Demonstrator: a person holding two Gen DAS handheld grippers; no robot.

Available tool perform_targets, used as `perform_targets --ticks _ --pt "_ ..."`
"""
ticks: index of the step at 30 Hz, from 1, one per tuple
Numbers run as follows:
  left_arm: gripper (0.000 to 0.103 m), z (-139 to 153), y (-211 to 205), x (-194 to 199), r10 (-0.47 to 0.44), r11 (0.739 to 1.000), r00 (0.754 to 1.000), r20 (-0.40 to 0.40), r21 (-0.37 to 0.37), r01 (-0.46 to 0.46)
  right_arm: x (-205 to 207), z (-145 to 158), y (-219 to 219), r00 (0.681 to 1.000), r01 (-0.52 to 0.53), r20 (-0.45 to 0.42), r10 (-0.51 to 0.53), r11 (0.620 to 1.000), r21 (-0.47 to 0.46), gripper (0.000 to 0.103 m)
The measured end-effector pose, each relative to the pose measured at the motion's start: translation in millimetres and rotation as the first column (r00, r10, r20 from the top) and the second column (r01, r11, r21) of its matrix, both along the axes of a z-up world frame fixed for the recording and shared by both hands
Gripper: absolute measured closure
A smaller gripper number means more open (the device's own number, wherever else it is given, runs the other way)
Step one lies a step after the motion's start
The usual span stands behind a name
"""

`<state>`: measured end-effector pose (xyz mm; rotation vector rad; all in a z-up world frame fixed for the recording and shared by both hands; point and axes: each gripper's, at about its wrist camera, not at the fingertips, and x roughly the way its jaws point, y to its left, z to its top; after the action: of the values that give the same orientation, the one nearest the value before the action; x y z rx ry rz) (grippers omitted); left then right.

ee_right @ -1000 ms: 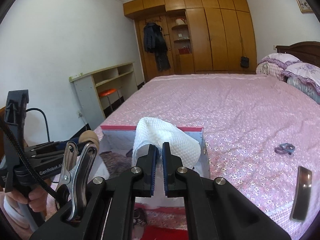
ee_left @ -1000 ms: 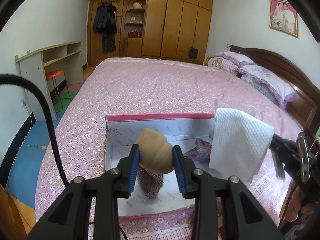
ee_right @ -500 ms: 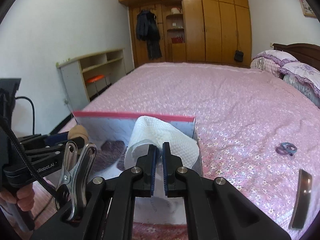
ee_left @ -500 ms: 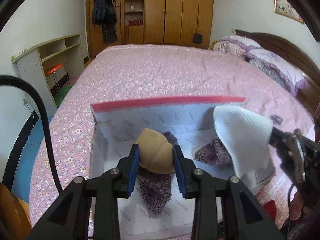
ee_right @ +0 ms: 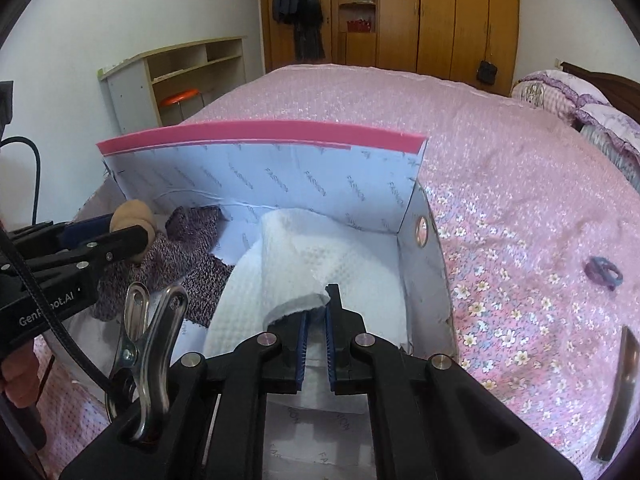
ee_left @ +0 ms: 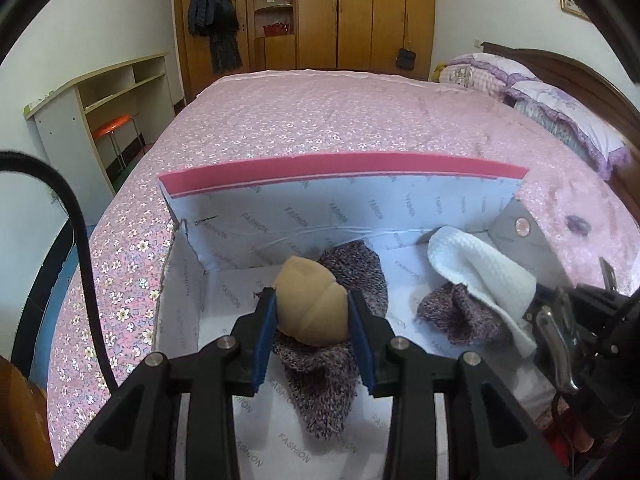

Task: Organize soft objects
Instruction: 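Lower the sponge and towel onto the socks and open both grippers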

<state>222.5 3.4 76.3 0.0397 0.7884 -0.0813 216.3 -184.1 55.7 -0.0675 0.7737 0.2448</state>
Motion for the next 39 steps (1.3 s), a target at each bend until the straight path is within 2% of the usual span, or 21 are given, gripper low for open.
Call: perform_targets --ticks 9,14,22,26,28,29,30,39 --pt "0.063 -11 -11 3 0.012 0.999 1.0 0.022 0.037 -0.013 0 -6 3 1.0 -0.006 0.007 0.006 1.0 -0.023 0.096" --pt "0.061 -13 -14 -1 0.014 0.998 0.999 0.034 0.053 -0.015 -1 -6 3 1.0 0.0 0.004 0.0 1.0 -0.01 0.095" --pt "0.061 -9 -11 -10 0.005 0.999 1.0 0.031 0.037 -0.006 0 -2 -7 1.0 0.002 0.004 -0.002 0.999 0.041 0.091" --pt "0.061 -5 -6 -14 -0.001 1.0 1.0 0.021 0.019 0.001 -2 2 -10 1.0 -0.004 0.008 0.003 0.997 0.072 0.084" --pt "0.06 -2 -4 -16 0.0 1.0 1.0 0.018 0.012 0.0 -5 6 -11 1.0 -0.004 0.02 0.002 0.997 0.079 0.076" --pt "0.06 -1 -3 -16 -0.001 1.0 1.0 0.018 0.01 0.001 -7 9 -12 1.0 0.002 0.03 -0.005 0.997 0.078 0.067" --pt "0.059 0 -3 -16 -0.002 1.0 1.0 0.017 0.009 0.002 -9 10 -13 0.999 0.007 0.038 -0.011 0.997 0.08 0.064" --pt "0.058 9 -1 -28 -0.03 0.999 0.999 0.016 -0.01 0.031 -18 20 -22 0.999 0.006 0.046 -0.01 0.997 0.075 0.064"
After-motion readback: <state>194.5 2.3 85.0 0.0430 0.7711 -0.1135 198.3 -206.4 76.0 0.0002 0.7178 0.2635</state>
